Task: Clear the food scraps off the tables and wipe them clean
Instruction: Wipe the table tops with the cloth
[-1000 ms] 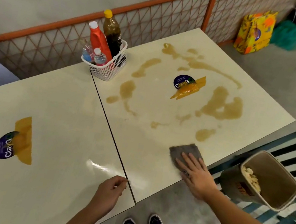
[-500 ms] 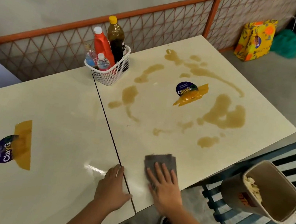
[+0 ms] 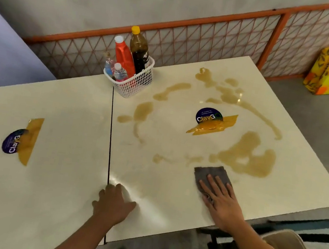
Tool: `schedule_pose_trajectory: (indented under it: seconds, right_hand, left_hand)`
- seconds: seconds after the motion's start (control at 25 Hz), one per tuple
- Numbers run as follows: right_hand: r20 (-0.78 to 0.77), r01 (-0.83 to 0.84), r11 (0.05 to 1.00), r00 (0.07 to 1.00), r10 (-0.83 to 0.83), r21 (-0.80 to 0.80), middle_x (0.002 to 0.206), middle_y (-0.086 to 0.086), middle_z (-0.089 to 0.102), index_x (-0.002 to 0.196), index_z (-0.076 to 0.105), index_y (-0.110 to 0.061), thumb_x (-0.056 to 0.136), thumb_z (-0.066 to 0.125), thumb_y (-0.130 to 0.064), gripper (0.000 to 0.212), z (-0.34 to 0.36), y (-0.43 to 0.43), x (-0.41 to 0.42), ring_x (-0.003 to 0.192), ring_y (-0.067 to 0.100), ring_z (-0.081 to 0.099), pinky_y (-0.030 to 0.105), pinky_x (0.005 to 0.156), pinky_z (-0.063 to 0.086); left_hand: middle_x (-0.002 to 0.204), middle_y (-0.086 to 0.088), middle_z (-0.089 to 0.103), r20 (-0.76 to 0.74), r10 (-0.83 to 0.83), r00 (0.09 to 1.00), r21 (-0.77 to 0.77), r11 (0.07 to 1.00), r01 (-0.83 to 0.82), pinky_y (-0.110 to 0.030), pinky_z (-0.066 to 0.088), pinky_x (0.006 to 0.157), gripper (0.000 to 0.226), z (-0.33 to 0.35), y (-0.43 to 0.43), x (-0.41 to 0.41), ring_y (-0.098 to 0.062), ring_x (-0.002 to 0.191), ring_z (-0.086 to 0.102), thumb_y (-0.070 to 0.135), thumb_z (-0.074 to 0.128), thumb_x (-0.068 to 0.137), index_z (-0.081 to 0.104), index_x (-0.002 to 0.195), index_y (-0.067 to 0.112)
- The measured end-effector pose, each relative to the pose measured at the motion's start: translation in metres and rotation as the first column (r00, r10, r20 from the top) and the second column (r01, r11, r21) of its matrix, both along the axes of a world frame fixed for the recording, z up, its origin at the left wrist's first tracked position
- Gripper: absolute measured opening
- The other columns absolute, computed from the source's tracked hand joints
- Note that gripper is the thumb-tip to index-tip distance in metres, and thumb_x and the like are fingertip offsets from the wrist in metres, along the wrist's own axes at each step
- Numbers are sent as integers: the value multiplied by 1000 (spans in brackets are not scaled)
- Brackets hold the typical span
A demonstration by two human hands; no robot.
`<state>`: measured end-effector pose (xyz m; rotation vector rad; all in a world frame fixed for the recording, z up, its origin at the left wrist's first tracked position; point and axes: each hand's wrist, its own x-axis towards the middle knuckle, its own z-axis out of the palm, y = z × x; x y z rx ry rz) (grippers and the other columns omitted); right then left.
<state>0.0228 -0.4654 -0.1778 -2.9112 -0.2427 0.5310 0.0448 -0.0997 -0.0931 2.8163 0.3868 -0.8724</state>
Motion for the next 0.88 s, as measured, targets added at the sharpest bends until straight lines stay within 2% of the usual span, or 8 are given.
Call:
schedule_pose_trajectory:
  seconds: [0.08, 0.24, 0.44, 0.52, 0.64, 0.72, 0.8, 0.88]
  right_hand:
    - [-10, 102, 994, 995, -103, -37, 164, -14, -25, 153, -21, -48, 92, -14, -64, 63, 2, -75, 13, 148, 8, -31, 37, 122, -17]
    - [-23, 357, 932, 933, -358, -58, 166, -9, -20, 155, -14, -49, 83, -18, -75, 76, 10, -188, 40, 152, 12, -22, 42, 125, -5]
    - [-31, 536, 842, 842, -538, -59, 168, -3, -17, 156, -15, -45, 94, -6, -69, 68, 14, -195, 60, 155, 20, -15, 49, 125, -3]
    - [5, 469, 882, 883, -469, -50, 167, -2, -20, 156, -18, -42, 99, -4, -63, 63, 14, -157, 57, 153, 20, -20, 49, 125, -6]
    - [-11, 211, 977, 977, -211, 14, 164, -7, -26, 155, -20, -42, 101, -6, -57, 58, 12, -99, 40, 150, 17, -28, 45, 123, -12]
    - [-45, 55, 998, 998, -53, 35, 165, -10, -25, 154, -20, -46, 102, -4, -57, 55, 9, -93, 28, 151, 16, -28, 45, 124, -12]
    - [-16, 4, 998, 1000, -3, 66, 166, -12, -19, 154, -15, -51, 101, -6, -59, 54, 11, -124, 31, 152, 14, -24, 46, 124, -8]
    - [38, 81, 995, 996, -83, 56, 167, -11, -13, 154, -10, -53, 96, -14, -65, 60, 11, -174, 44, 154, 16, -19, 47, 125, -6]
  left_hand:
    - [147, -3, 32, -26, 14, 1000, -38, 999, -15, -48, 38, 102, 86, -1, -38, 2, -29, 135, 36, 70, 62, 73, 34, 141, 25]
    - [141, -6, 31, -56, 53, 997, -55, 997, -56, -49, 44, 101, 111, -13, -78, 7, -32, 134, 34, 70, 77, 54, 30, 140, 18]
    - [127, -7, 30, -52, -55, 997, -15, 998, 54, -41, 30, 113, 122, -20, -81, 5, -29, 125, 36, 63, 83, 46, 25, 138, 7]
    - [119, -4, 30, -30, -67, 997, -13, 998, 67, -38, 31, 110, 122, -21, -82, 7, -26, 118, 37, 62, 84, 42, 29, 135, 8]
    - [116, -2, 30, -7, -45, 999, -33, 998, 44, -36, 35, 102, 128, -22, -79, 5, -26, 113, 38, 65, 82, 35, 30, 138, 7]
    - [120, -3, 30, -13, -43, 999, -20, 999, 43, -34, 35, 102, 136, -23, -81, 2, -26, 115, 37, 68, 80, 34, 26, 142, 6]
    - [125, -6, 28, -21, -40, 999, 3, 999, 40, -34, 33, 104, 138, -25, -83, 1, -27, 118, 35, 71, 76, 35, 23, 144, 5]
    - [135, -10, 24, -32, -40, 999, 9, 999, 40, -35, 29, 110, 139, -26, -85, 2, -30, 125, 31, 70, 76, 39, 17, 147, 4]
